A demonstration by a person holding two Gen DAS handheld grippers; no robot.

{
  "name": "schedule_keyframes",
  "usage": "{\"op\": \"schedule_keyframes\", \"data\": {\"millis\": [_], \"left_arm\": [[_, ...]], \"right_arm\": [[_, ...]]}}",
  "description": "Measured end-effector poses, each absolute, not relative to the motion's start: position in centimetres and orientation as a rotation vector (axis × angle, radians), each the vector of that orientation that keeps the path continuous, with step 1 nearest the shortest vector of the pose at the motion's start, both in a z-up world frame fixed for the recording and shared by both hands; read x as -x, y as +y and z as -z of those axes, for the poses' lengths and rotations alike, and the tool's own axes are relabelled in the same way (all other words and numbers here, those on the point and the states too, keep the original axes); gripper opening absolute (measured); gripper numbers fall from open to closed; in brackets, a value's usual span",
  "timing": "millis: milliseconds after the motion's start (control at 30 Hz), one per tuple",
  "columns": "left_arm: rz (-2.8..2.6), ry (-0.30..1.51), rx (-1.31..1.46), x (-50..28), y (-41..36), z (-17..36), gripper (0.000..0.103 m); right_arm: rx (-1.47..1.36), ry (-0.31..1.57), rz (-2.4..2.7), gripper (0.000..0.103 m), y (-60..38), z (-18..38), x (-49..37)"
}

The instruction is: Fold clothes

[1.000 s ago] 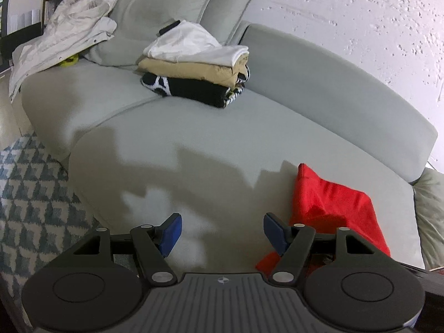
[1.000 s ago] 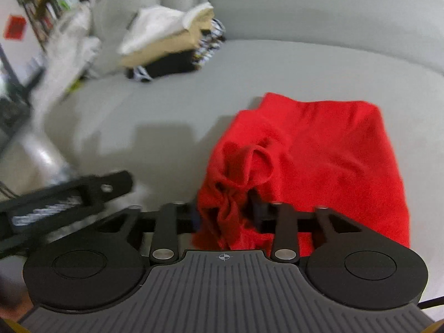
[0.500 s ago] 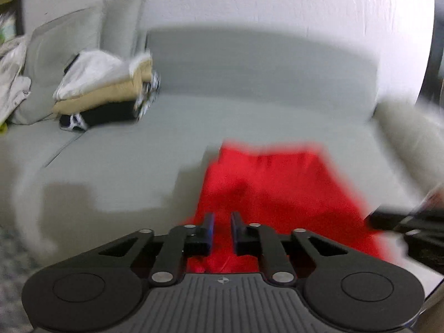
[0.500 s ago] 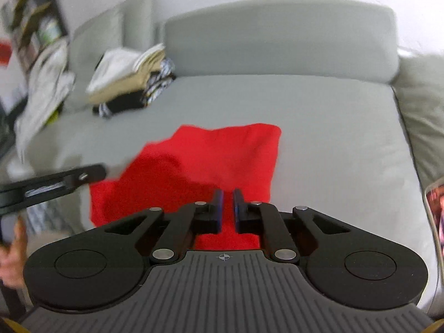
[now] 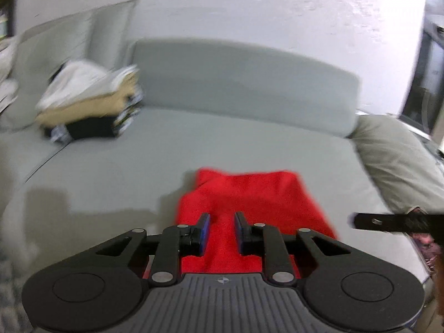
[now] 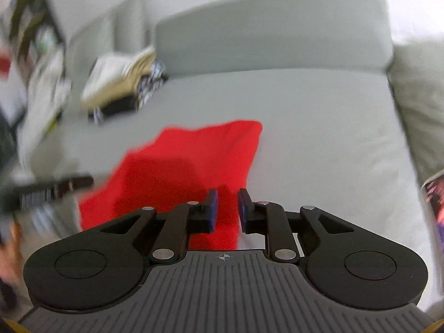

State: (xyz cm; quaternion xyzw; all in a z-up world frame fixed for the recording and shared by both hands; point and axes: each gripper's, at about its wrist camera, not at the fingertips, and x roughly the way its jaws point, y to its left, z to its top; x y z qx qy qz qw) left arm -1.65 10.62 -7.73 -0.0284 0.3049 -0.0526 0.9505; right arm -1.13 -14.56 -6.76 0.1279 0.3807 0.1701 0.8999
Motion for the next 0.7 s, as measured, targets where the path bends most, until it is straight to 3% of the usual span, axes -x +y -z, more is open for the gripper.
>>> {"op": "schedule_keyframes", "data": {"millis": [167,267,333,400,533,567,600,700], "left_arm": [[0.194,0.695,0.018,-5.0,8.9,9.9,0.018],[0.189,0.789,0.051,-7.9,9.6,12.6,0.017],[0.170,0.845,0.071,-9.6,10.1,14.4,0.018],[0.123,0.860,0.149,-11.0,11.5,14.8,0.018],[0.022,0.815,0.319,-11.6,15.0,12.2,0.014],[0.032,0.819,0.345,-11.5,15.6,11.4,0.014],[0.059,0.833,0.375,-11.6,16.1,10.8,0.014],[0.226,0.900,0.472,-13.1,16.0,10.7,0.024]], "right_arm": [[-0.314,0.807,-0.440,0.023,-13.1,8.0,-3.8],[-0.350,0.918,-0.526,0.023,-11.6,10.4,-7.3],[-0.421,1.003,-0.487,0.018,-11.7,13.0,-9.8],[-0.503,1.016,-0.420,0.000,-12.8,15.5,-11.4],[-0.701,0.916,-0.295,0.000,-16.6,17.1,-13.8],[-0.698,0.889,-0.263,0.013,-17.0,16.8,-13.9],[-0.685,0.865,-0.236,0.013,-17.3,16.3,-14.0],[-0.727,0.831,-0.282,0.013,-17.4,15.5,-14.1]]}}
